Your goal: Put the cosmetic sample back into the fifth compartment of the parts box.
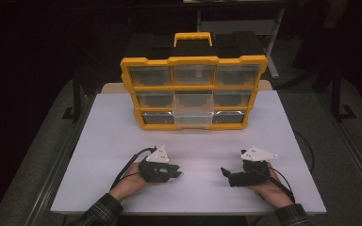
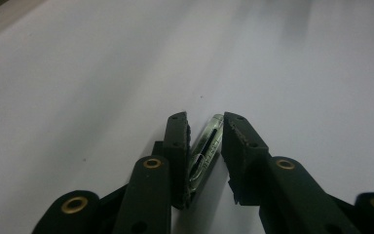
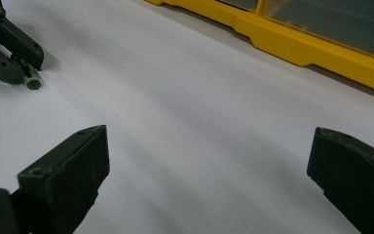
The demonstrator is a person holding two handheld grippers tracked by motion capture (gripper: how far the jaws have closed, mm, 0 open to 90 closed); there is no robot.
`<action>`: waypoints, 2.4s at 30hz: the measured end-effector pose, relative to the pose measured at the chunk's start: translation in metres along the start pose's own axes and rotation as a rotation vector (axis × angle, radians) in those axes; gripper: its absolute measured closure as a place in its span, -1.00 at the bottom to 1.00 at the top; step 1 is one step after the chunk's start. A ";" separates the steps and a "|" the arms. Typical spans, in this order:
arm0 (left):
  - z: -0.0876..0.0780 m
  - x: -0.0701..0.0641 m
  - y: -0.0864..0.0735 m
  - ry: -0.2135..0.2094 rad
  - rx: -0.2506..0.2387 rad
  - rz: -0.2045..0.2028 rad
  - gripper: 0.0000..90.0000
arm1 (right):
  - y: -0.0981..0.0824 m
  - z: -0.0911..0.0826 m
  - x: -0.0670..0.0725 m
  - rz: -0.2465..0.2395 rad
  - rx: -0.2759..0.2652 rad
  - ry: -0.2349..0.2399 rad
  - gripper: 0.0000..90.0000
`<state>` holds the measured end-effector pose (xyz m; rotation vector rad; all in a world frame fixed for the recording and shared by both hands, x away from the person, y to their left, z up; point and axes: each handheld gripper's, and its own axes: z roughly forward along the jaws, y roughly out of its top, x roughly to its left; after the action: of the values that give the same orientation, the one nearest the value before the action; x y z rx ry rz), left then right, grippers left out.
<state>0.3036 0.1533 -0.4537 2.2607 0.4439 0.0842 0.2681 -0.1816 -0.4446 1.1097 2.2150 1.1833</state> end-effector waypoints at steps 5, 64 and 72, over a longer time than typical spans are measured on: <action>0.000 0.001 0.000 0.004 0.000 0.004 0.70 | 0.000 0.000 0.000 0.000 -0.001 -0.001 -0.97; -0.038 0.013 0.019 -0.006 -0.031 -0.069 0.79 | 0.001 -0.001 -0.001 -0.008 -0.005 0.008 -0.97; -0.045 0.017 0.029 -0.003 -0.036 -0.074 0.79 | 0.001 -0.002 -0.001 -0.006 -0.010 0.009 -0.97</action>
<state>0.3189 0.1736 -0.4039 2.2061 0.5201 0.0505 0.2675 -0.1832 -0.4429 1.0953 2.2154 1.1978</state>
